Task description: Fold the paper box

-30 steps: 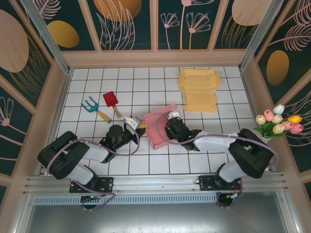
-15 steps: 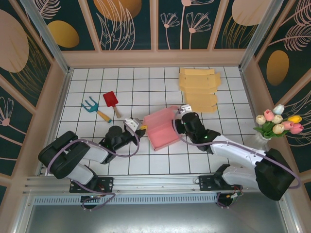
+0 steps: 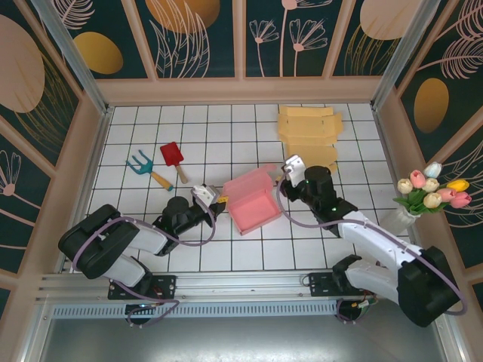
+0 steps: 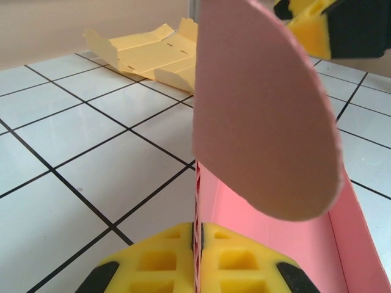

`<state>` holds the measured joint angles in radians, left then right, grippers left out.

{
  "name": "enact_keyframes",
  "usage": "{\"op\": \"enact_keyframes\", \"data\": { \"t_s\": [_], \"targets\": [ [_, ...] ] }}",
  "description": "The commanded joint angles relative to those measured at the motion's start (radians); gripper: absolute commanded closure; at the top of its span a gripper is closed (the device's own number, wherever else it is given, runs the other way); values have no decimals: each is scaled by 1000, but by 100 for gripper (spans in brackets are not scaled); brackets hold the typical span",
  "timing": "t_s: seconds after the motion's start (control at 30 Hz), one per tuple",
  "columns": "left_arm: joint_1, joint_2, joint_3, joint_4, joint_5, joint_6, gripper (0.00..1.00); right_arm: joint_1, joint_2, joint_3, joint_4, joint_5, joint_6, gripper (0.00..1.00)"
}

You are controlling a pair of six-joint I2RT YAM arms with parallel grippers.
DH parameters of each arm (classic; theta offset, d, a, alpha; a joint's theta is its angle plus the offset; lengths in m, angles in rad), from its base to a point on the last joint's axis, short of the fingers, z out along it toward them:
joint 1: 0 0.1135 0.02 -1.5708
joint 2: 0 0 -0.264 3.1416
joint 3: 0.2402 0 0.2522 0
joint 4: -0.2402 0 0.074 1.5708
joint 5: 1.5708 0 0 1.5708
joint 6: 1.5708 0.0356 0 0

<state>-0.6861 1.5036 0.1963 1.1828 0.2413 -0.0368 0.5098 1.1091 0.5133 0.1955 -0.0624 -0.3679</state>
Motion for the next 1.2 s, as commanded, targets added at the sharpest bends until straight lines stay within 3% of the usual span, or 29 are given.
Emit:
{"op": "enact_keyframes", "data": {
  "t_s": [0.0,0.23,0.53,0.83,1.17],
  "targets": [
    [-3,-22,-17,23,42,12,92,-66,46,12,63,-230,-151,51],
    [-2,-25,-21,30,68,21,92,-227,146,-15,156,-555,-249,54],
    [-2,-4,-23,47,92,32,93,-248,274,60,60,-749,-392,54],
    [-3,23,-12,56,105,32,93,-237,283,92,-9,-881,-523,55],
    [-3,15,-5,48,126,29,92,-165,290,121,-71,-868,-565,58]
  ]
}}
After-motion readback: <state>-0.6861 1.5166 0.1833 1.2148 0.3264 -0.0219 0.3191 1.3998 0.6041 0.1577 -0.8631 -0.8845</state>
